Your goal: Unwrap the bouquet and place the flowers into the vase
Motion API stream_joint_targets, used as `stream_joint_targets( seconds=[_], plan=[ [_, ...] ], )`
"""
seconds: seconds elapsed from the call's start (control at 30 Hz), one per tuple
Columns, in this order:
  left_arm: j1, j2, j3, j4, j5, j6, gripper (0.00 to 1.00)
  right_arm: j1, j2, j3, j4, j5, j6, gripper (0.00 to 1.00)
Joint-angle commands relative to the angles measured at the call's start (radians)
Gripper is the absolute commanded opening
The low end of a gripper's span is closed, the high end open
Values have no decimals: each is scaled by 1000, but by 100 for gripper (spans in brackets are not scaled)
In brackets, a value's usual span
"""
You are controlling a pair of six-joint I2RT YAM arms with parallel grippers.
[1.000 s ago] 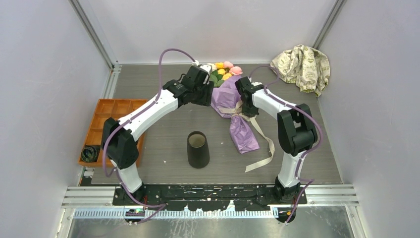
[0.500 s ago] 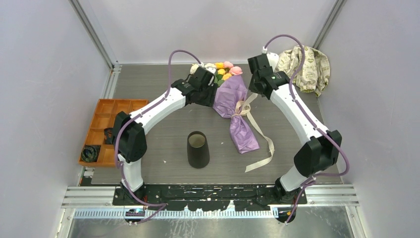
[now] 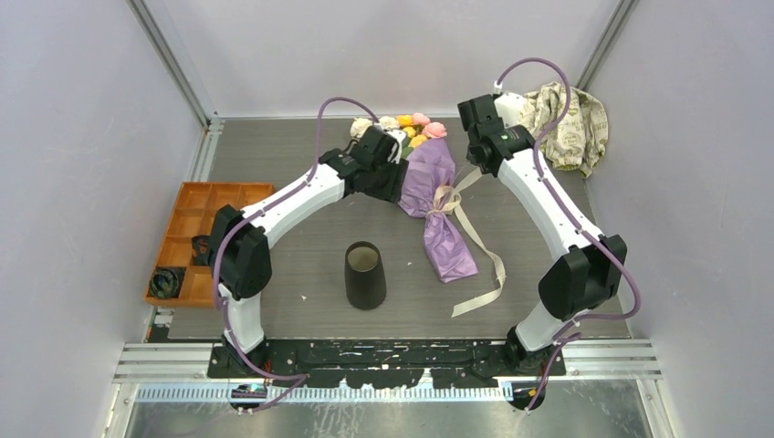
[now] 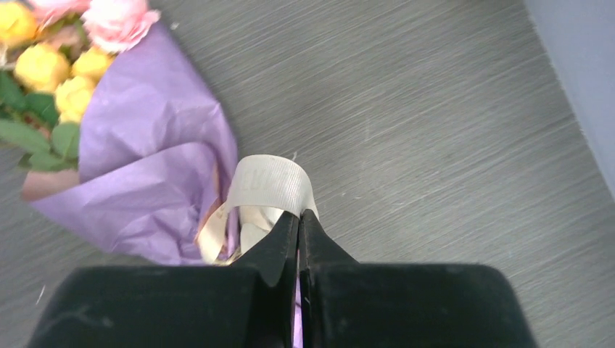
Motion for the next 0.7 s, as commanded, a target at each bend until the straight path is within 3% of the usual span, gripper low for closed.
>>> stream_joint_targets(
  seconds=[0.0,0.03,0.1,0.13,0.23,0.33,0.47,0.67],
  plan=[
    [-45,16,106,40,67,116,49,-50,-78,12,-12,154,70,8],
    [-54,31,123,34,60,140,48,-62,-87,0,-15,159,78,11],
    [-63,68,153,27,42,181,45,-88,-100,-17,-19,148,84,42],
    [-64,101,170,34,51,212,37,-101,-109,-31,-20,123,83,52],
    [-64,144,167,71,96,236,26,-102,-114,-55,-7,83,88,53],
    [-64,178,148,116,152,238,24,-102,-123,-81,12,44,95,53],
    [-64,193,94,205,226,230,24,-102,-127,-97,22,19,95,53],
    [-64,233,115,252,271,223,32,-103,-134,-130,38,-12,92,53]
  ],
)
